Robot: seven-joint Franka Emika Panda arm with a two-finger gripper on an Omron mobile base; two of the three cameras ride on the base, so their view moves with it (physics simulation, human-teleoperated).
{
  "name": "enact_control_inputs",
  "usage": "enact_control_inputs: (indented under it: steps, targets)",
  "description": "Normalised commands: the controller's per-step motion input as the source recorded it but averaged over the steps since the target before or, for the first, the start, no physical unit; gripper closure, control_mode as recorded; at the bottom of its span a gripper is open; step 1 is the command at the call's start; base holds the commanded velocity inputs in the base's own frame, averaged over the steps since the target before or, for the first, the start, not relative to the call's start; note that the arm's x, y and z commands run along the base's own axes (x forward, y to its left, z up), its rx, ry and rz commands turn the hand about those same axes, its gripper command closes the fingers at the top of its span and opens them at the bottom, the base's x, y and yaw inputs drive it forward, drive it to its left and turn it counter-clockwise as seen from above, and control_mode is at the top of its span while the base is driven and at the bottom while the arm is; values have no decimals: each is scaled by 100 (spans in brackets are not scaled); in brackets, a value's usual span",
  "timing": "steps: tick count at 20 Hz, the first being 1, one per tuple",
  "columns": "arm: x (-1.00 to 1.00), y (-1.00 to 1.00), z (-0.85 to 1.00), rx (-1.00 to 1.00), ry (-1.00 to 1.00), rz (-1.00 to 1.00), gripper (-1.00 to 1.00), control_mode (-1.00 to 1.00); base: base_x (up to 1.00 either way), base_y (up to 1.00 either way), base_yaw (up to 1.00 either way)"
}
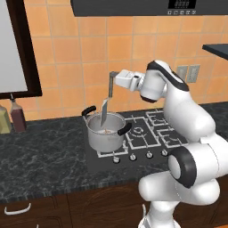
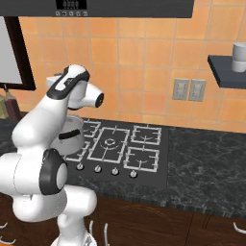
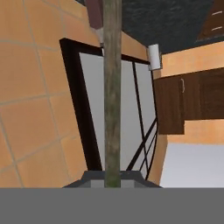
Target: Put the garlic and potato in the pot. Retrieve the spatula and lightly stir the vegetables in the pot.
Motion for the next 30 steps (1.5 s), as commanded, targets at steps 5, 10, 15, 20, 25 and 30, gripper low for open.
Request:
enact_control_inputs:
  steps: [5, 10, 15, 20, 25, 30]
  targets:
    - [4, -6, -39, 0, 11, 0, 100, -100, 0, 0, 0]
    - [28, 0, -20, 0, 2, 0, 100, -100, 0, 0, 0]
    - [13, -8, -30, -3, -1, 0, 100, -100, 0, 0, 0]
    - [24, -27, 11, 0, 0, -2, 100, -100, 0, 0, 0]
    - [29, -3, 9, 0, 0, -2, 100, -100, 0, 0, 0]
    - [0, 0, -26, 0, 0, 0, 100, -100, 0, 0, 0]
